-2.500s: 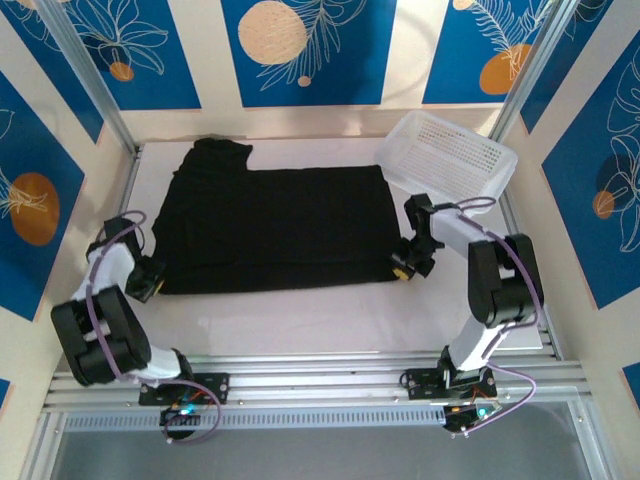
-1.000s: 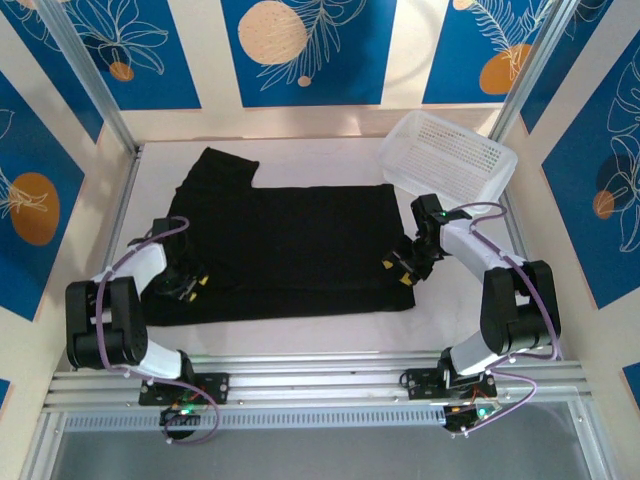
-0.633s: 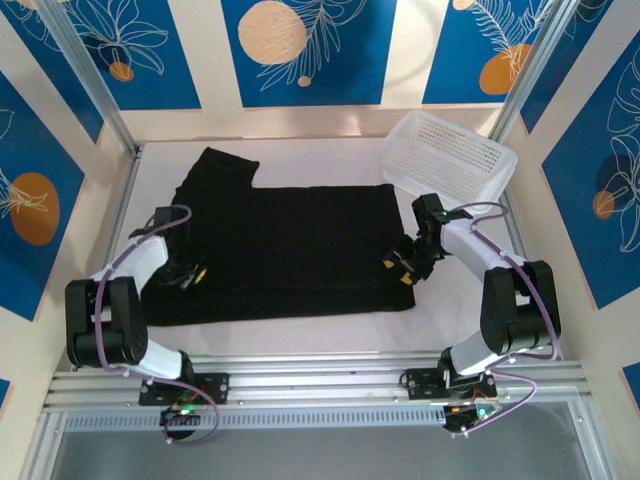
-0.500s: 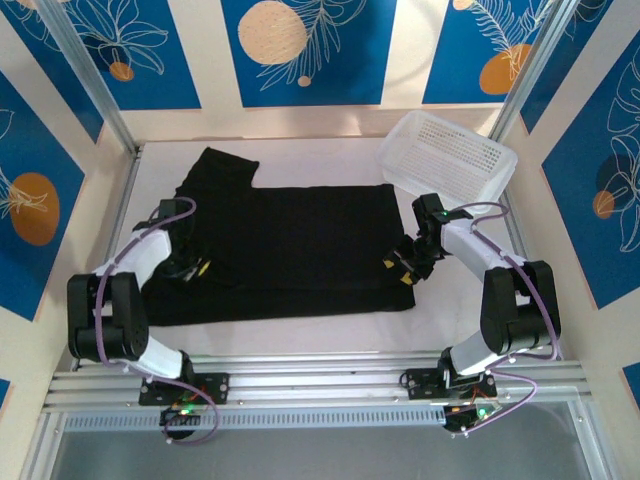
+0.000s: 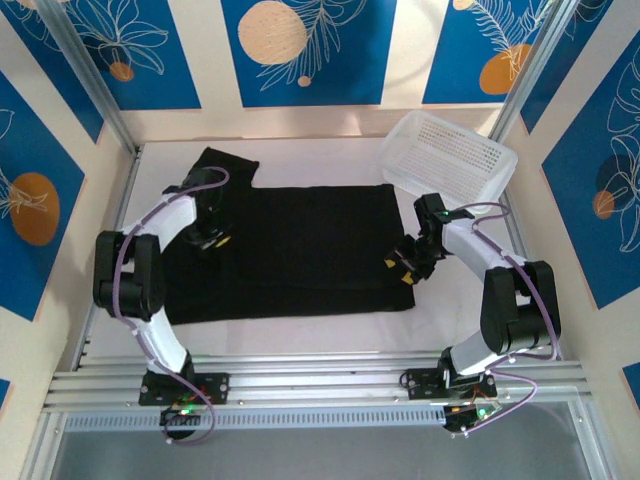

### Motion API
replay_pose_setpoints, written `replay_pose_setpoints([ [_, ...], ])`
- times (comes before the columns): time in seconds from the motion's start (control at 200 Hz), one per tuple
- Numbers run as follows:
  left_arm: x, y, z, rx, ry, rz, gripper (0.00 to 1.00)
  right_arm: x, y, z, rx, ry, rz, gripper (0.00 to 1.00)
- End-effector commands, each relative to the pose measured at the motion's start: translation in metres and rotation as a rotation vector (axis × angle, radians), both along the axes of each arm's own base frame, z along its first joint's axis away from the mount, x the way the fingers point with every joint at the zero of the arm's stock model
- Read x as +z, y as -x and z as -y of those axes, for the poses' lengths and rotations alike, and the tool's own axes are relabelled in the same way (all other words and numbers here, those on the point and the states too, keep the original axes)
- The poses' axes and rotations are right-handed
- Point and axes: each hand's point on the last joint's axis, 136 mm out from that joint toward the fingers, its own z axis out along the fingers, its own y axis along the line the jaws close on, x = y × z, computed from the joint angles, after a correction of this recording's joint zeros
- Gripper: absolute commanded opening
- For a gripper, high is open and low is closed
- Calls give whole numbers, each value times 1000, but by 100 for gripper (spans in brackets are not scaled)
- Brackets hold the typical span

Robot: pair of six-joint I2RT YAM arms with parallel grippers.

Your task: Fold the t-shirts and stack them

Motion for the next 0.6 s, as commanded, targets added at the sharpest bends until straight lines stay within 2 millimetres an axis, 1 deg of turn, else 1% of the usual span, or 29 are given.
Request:
replay_pose_setpoints([
  [0.0,-2,-6,7,-97,-53,-23,0,5,-3,-1,-12,-18,-5,48],
  [0.1,-4,-14,17,-154,-68,-29,0,5,-2,1,-16,-17,-9,48],
  [0.155,-7,-15,22,-188,-85,-48,0,5,-1,2,-17,-16,-13,48],
  [0.415,-20,-7,27,-275,-147,-136,0,3,2,5,-25,-11,-28,48],
  [0.495,-20,-5,25,-296,-184,-162,18,2,2,7,-28,-4,-31,49],
  [0.515,-17,-5,23,-299,-200,-161,26,1,3,7,-28,-1,-33,49],
  [0.565,-9,-5,18,-301,-251,-158,50,1,3,8,-35,7,-34,49],
  [0.585,-5,-4,15,-297,-269,-152,57,1,3,9,-38,10,-32,49],
  [0.595,-2,-5,14,-294,-276,-146,58,1,3,9,-39,11,-33,49],
])
